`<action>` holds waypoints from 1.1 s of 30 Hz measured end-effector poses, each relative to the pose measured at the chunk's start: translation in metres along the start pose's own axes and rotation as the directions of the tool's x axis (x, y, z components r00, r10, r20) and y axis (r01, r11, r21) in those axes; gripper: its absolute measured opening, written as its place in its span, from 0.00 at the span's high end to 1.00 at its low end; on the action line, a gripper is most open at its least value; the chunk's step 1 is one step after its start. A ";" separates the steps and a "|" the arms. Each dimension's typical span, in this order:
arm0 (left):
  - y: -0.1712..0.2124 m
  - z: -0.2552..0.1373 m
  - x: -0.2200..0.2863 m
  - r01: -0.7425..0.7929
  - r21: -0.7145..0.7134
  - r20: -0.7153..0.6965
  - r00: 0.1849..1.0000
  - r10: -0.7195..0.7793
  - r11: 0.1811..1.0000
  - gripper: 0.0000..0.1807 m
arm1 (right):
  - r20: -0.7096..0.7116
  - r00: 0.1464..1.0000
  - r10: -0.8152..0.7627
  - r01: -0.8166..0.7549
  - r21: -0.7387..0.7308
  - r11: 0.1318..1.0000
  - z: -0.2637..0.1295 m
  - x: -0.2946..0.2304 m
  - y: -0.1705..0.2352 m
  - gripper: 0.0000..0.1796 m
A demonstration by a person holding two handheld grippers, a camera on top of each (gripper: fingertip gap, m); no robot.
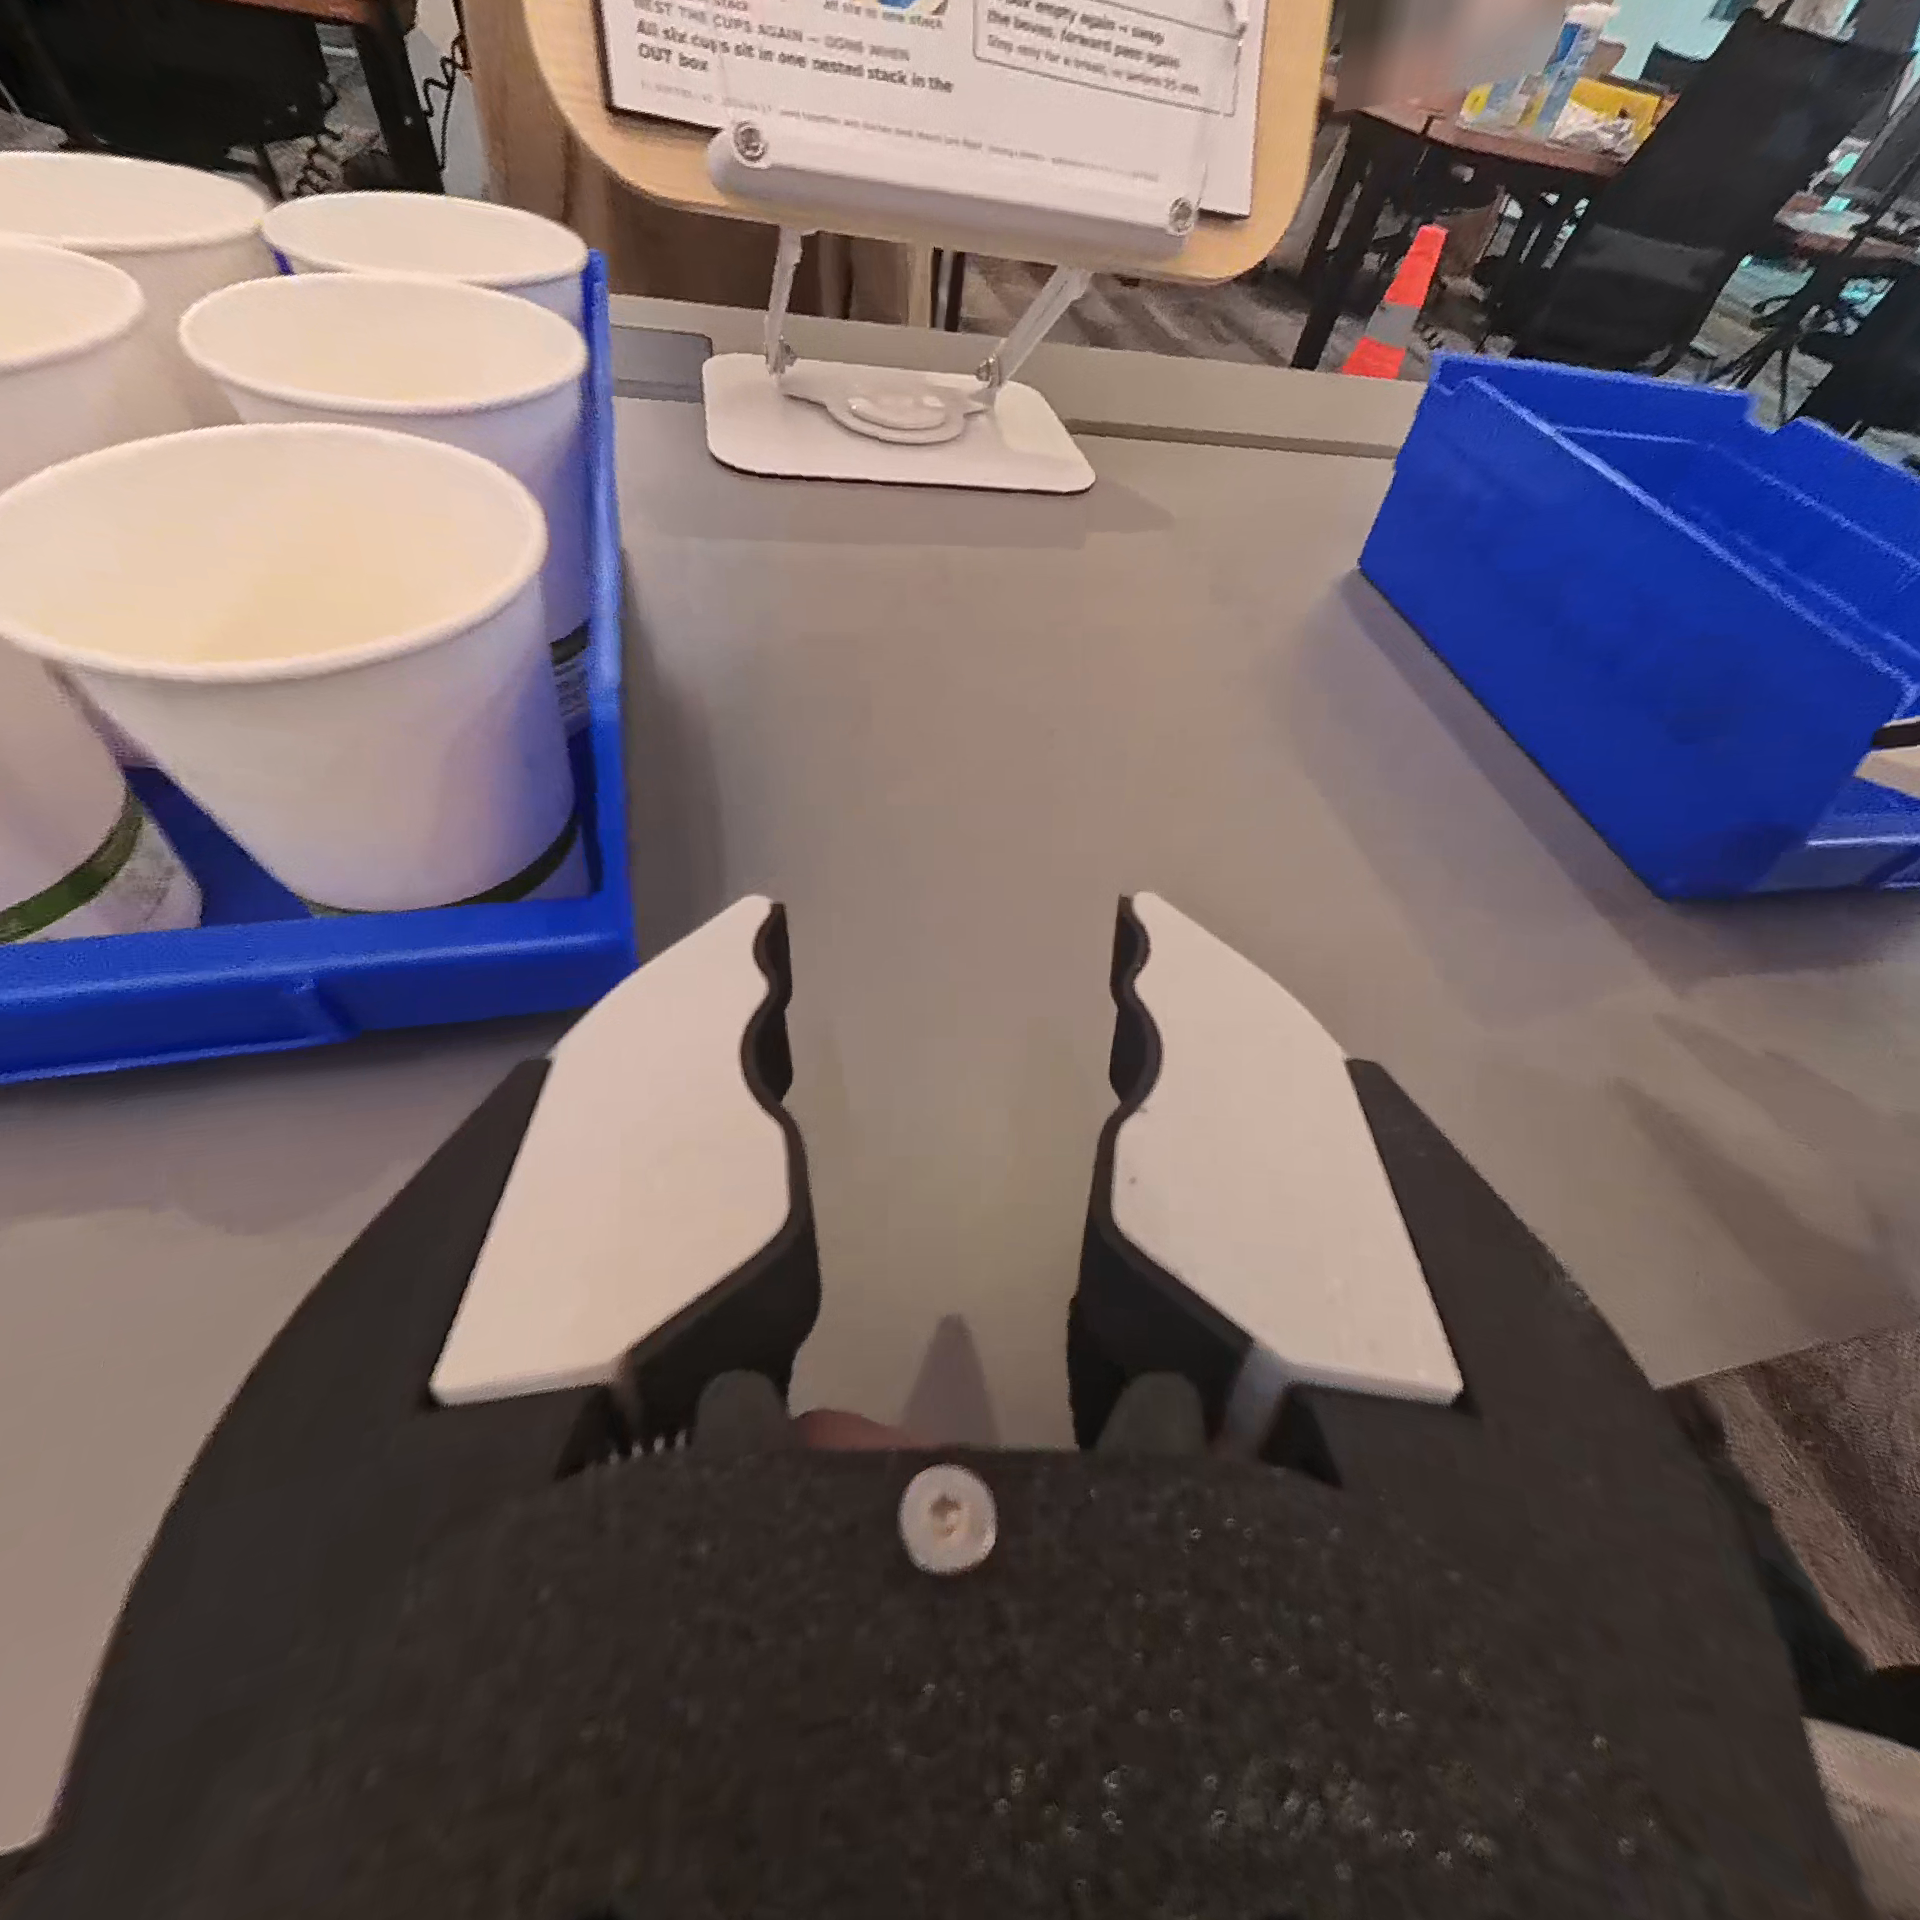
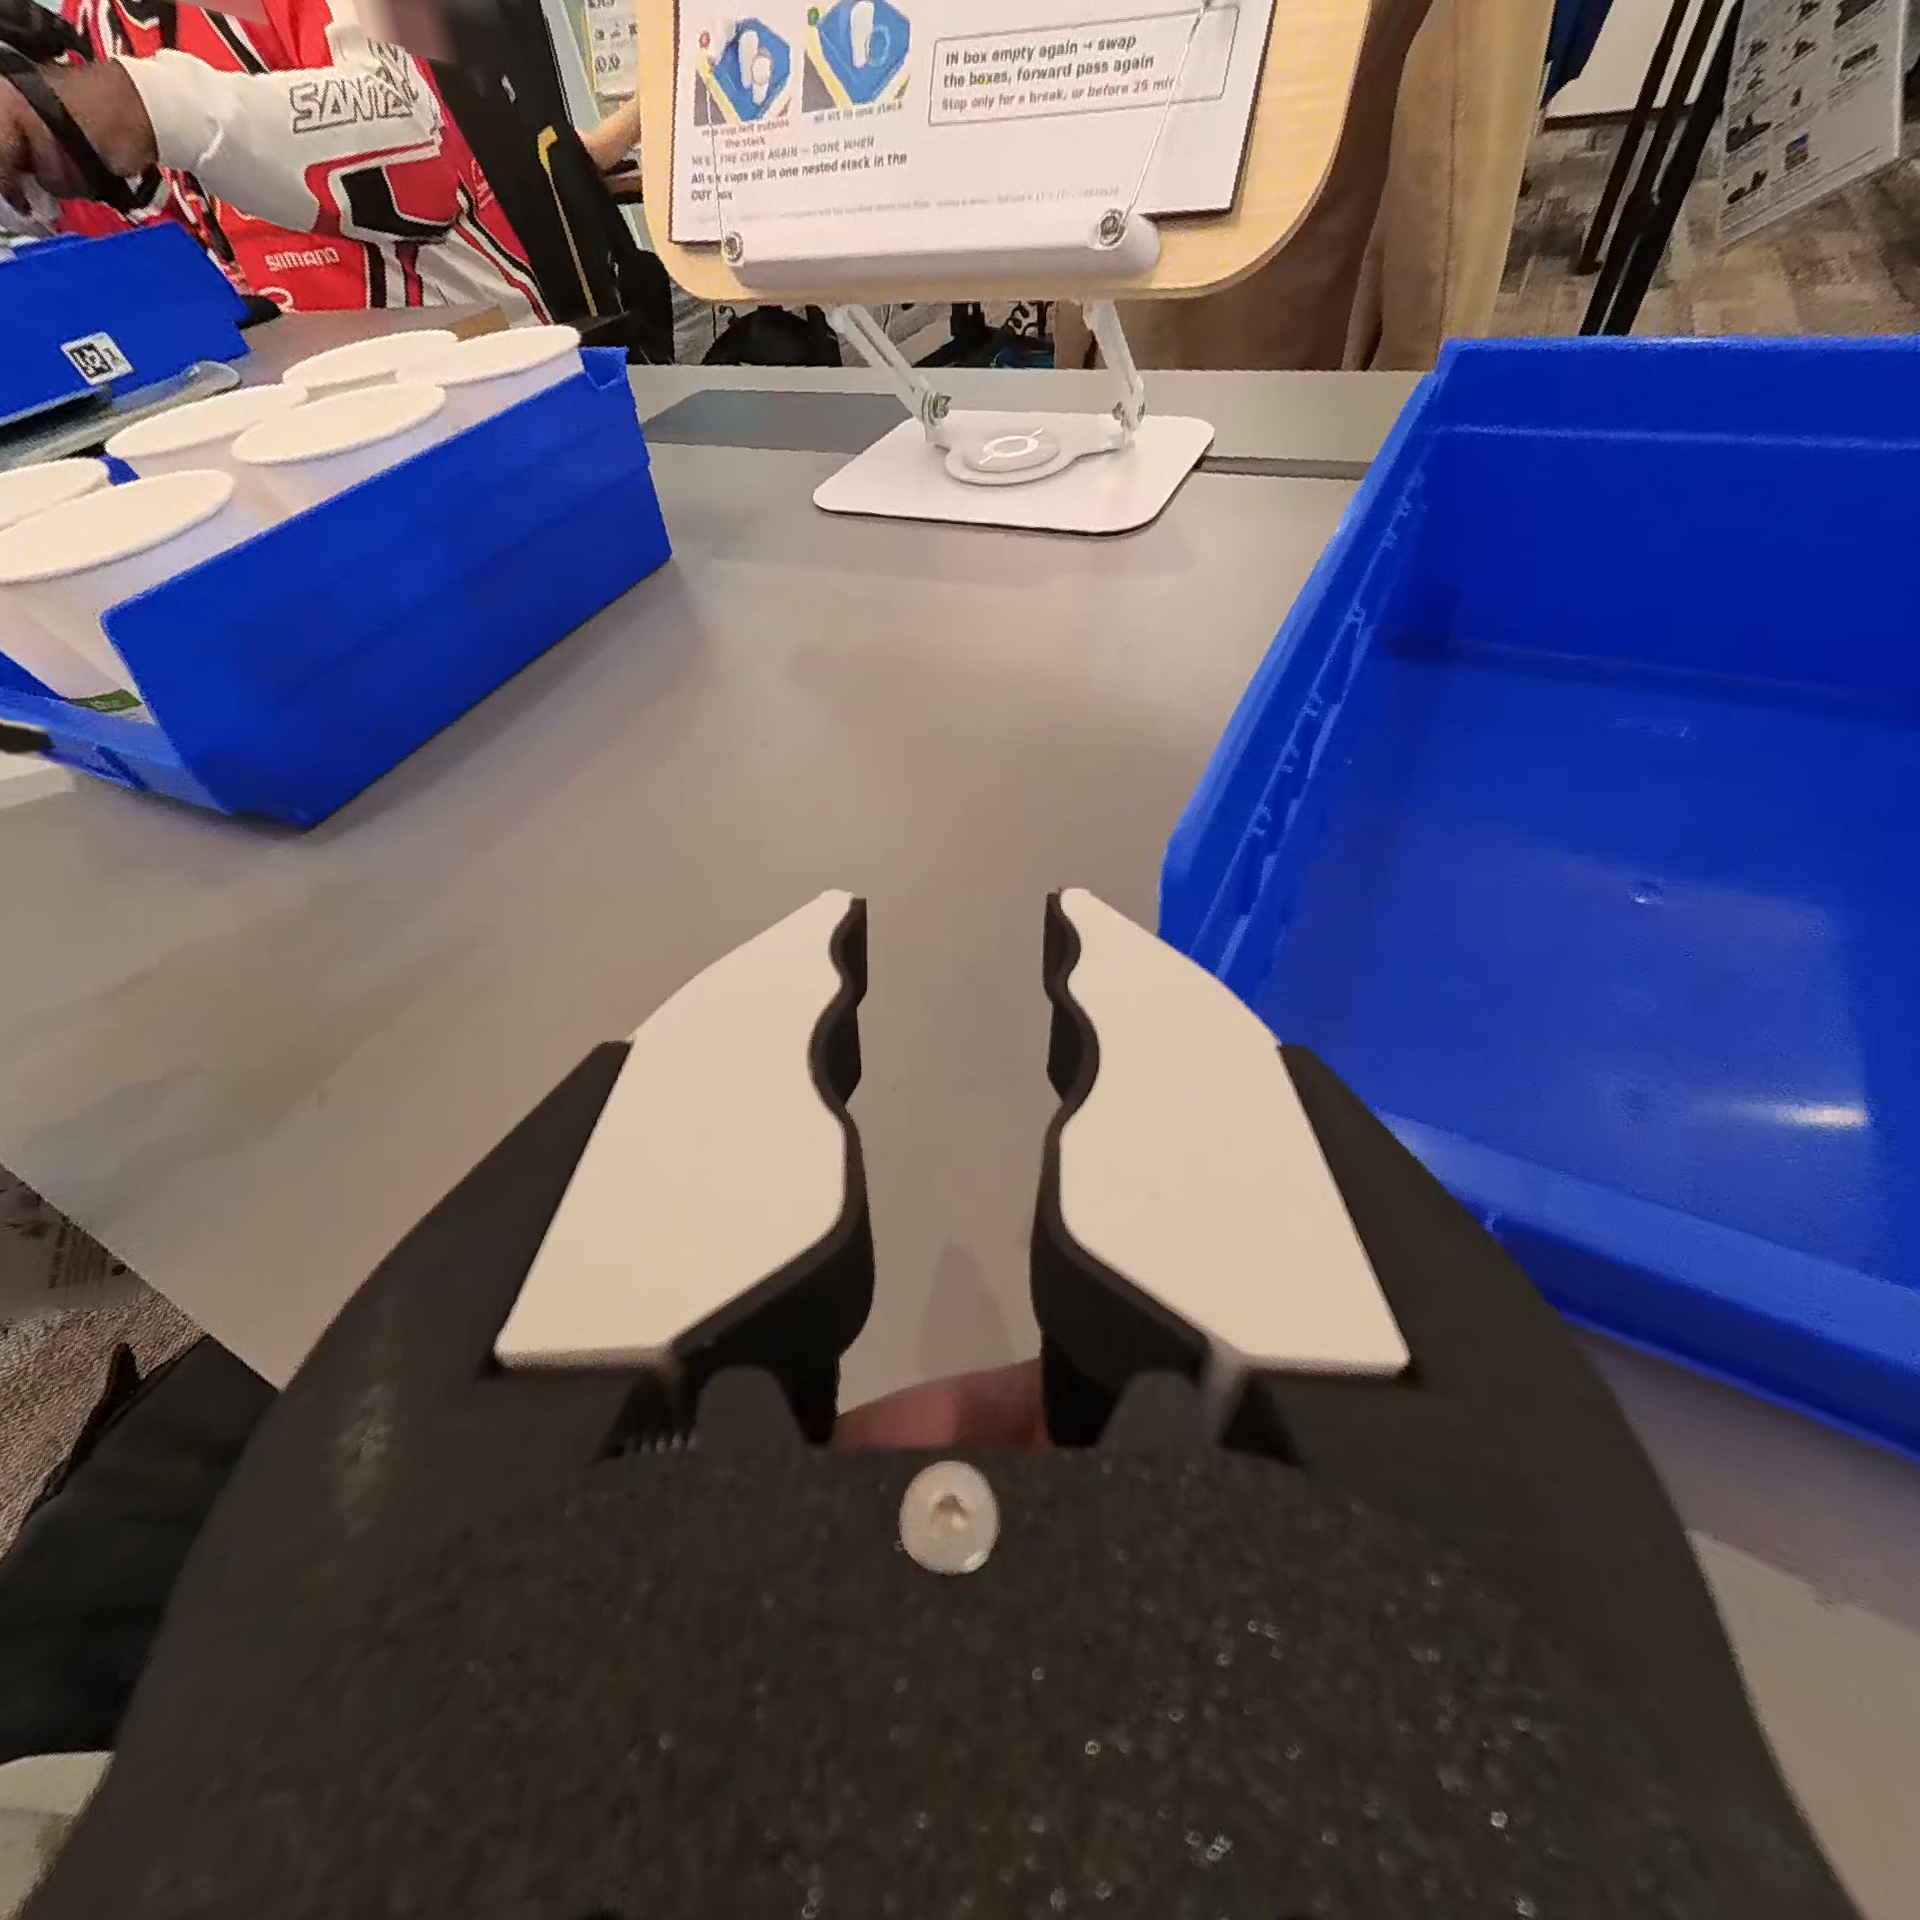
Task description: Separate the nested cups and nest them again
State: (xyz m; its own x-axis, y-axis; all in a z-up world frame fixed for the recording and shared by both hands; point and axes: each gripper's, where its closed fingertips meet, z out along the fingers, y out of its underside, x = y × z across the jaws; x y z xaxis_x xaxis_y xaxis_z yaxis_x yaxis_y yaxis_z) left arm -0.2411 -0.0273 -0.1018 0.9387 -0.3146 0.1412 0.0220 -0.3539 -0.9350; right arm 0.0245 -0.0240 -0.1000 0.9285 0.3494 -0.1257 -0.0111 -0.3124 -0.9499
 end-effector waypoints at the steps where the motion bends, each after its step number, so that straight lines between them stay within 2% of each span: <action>1: 0.002 -0.003 -0.008 -0.014 -0.004 0.023 1.000 0.014 1.000 0.67 | 0.003 1.000 -0.001 0.001 -0.005 1.000 0.000 -0.001 0.002 0.82; 3: 0.004 -0.011 -0.038 -0.047 -0.006 0.117 0.992 0.047 0.999 0.67 | 0.012 1.000 -0.003 0.004 -0.019 1.000 -0.001 -0.004 0.006 0.83; 6: -0.001 -0.015 -0.081 -0.071 0.005 0.180 0.981 0.069 0.997 0.67 | 0.022 1.000 -0.015 0.015 -0.032 0.999 0.000 -0.008 0.011 0.83; 11: -0.021 0.005 -0.123 -0.124 0.050 0.164 0.980 0.114 0.991 0.64 | 0.041 0.998 -0.052 0.055 -0.065 0.996 0.004 -0.014 0.015 0.84; 18: -0.027 0.046 -0.128 -0.116 0.035 0.051 0.992 0.114 0.993 0.58 | -0.013 0.992 -0.128 0.126 -0.076 0.989 0.003 -0.013 0.013 0.84; 26: -0.030 0.070 -0.126 -0.121 0.035 0.009 0.993 0.121 0.992 0.56 | 0.010 0.993 -0.120 0.120 -0.109 0.987 0.008 -0.022 0.020 0.84; 29: -0.033 0.064 -0.125 -0.104 0.036 -0.028 0.994 0.106 0.994 0.57 | 0.019 0.992 -0.128 0.130 -0.111 0.985 0.010 -0.025 0.017 0.84; 33: -0.059 0.024 -0.122 -0.039 0.112 -0.102 0.993 0.051 0.993 0.57 | 0.055 0.982 -0.180 0.184 -0.078 0.980 0.010 -0.027 0.005 0.84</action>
State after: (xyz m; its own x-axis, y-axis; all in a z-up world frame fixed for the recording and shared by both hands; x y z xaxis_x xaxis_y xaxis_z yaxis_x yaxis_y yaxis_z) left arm -0.3488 0.0530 -0.0716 0.8986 -0.4203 0.1258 0.0235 -0.2401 -0.9705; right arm -0.0045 -0.0265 -0.1039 0.8936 0.4477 0.0320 0.1888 -0.3103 -0.9317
